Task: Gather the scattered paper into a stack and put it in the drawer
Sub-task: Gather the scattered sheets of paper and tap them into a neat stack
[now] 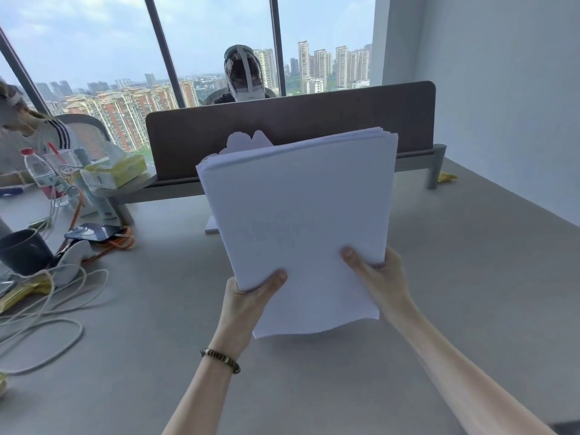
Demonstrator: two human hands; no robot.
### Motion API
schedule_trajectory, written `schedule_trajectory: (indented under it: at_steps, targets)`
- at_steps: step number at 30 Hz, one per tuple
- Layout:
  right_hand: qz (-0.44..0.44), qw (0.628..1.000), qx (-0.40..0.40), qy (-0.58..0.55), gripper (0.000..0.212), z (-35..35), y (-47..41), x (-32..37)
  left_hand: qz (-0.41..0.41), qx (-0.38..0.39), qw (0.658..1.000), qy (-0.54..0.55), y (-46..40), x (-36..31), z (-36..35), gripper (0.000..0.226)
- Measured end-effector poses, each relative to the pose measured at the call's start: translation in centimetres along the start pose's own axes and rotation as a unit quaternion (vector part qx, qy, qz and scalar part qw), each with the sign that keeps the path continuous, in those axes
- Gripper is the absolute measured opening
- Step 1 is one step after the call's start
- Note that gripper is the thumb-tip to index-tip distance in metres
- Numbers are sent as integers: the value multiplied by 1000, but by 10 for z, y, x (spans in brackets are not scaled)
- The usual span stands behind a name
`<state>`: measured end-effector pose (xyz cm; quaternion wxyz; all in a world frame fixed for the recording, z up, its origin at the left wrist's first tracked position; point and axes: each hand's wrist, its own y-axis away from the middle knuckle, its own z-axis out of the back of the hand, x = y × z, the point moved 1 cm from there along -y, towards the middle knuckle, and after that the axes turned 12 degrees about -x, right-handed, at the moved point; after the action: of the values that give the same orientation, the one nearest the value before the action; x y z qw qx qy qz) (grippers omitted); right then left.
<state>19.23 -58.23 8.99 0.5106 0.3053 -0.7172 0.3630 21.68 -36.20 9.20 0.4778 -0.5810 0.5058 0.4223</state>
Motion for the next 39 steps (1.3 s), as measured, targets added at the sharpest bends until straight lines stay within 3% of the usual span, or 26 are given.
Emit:
schedule_trajectory:
  at_steps: [7,12,19,23,26,29,33,39]
  targets:
    - [-30,999,9,30,26,3,2,-9,44,-23,996,-71,-4,1,2,10]
    - [-78,995,64,25,22,11,-4,-1,132,26,989,-68,-9,-6,5,37]
    - [-166,981,102,-19,30,10,-2,-16,229,16,972,-45,-7,-8,8,41]
    - [-165,984,58,-24,29,6,-3,-22,294,11,946,137,0,-5,15,69]
    - [-162,986,-6,-49,30,-4,-5,-24,270,-21,916,295,12,1,12,83]
    - [-153,983,-73,-67,28,-17,-6,-27,234,-40,893,383,24,4,-5,78]
    - [-129,979,-123,-94,25,-34,3,-26,185,-38,937,294,30,8,-39,46]
    - [-105,979,-68,-159,29,-40,19,-18,196,-104,930,292,20,16,-49,33]
